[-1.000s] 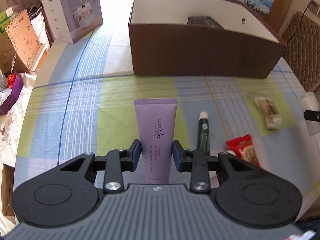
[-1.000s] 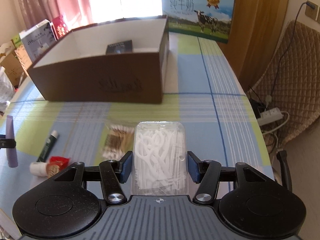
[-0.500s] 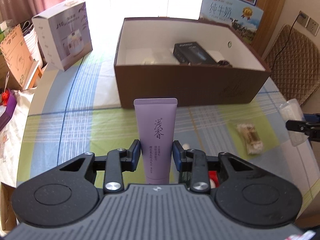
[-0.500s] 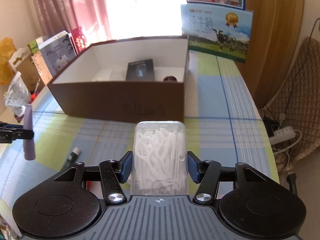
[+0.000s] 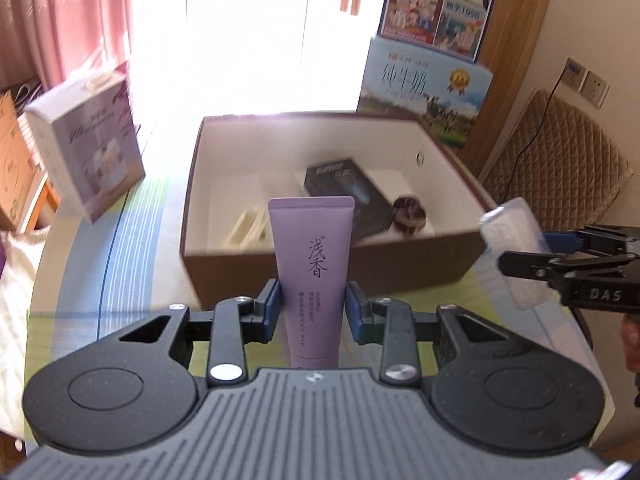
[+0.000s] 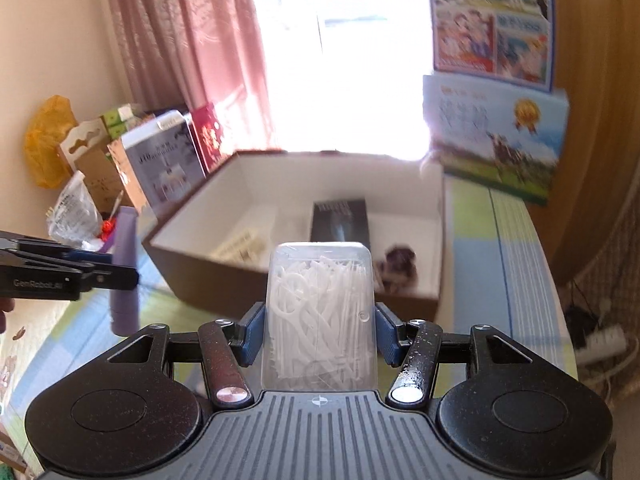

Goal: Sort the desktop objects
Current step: 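Lift and carry the purple tube and floss case over the brown box with both tools, then open both tools to drop the tube and floss case into the box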

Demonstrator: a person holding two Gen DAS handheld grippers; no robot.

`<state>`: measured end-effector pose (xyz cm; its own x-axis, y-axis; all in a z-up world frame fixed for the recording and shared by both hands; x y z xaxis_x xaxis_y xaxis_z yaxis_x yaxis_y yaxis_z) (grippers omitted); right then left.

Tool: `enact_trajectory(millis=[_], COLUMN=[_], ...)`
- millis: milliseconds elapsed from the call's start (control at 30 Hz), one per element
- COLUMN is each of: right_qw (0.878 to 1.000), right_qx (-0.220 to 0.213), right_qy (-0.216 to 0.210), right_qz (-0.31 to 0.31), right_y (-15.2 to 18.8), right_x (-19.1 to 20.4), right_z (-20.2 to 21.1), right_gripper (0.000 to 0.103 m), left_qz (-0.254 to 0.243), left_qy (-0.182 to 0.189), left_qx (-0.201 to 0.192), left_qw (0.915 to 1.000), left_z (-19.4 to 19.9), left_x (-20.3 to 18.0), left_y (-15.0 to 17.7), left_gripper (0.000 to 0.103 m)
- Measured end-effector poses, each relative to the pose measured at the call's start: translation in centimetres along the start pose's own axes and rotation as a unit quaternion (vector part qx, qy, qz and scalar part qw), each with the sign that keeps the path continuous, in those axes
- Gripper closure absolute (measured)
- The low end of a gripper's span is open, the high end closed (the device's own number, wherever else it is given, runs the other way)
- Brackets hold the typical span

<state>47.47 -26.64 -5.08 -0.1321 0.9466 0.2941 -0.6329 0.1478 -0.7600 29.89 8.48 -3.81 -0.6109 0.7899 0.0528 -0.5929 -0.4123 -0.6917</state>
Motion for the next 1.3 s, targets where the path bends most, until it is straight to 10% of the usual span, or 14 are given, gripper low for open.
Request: enact_trajectory(millis=[533,1300], right_qw=[0.999,0.985], right_qx=[0.006,0.157], right_qy=[0.002,0.041], right_qz=[0.044,0.054], right_y=[-6.3,-1.4], right_x=[-3.2,-7.5], right_z=[-7.3,-15.2], right_gripper=[0.05,0.049], left_qz=[0.013,0.002], left_qy=[0.032,-0.007], left_qx=[0.013,0.137], left_qw=[0.9993,0.9906], left_z=[-7.7,-18.6], left_x=[-1.4,-3.0], left_y=[-7.9,-4.8], left_gripper=[0.074,0.074])
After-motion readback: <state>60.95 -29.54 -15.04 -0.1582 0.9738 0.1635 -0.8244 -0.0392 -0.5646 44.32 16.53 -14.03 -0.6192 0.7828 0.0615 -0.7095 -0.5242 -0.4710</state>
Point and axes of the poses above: each gripper's, at about its wrist camera, not at the fingertips, and z roughly against the way its jaws point, x to its left, y to its underside, the point moved 7 cm from there along -z, roughly the way its jaws point, and after that the axes turned 11 degrees about -y, right-handed, at the moved point
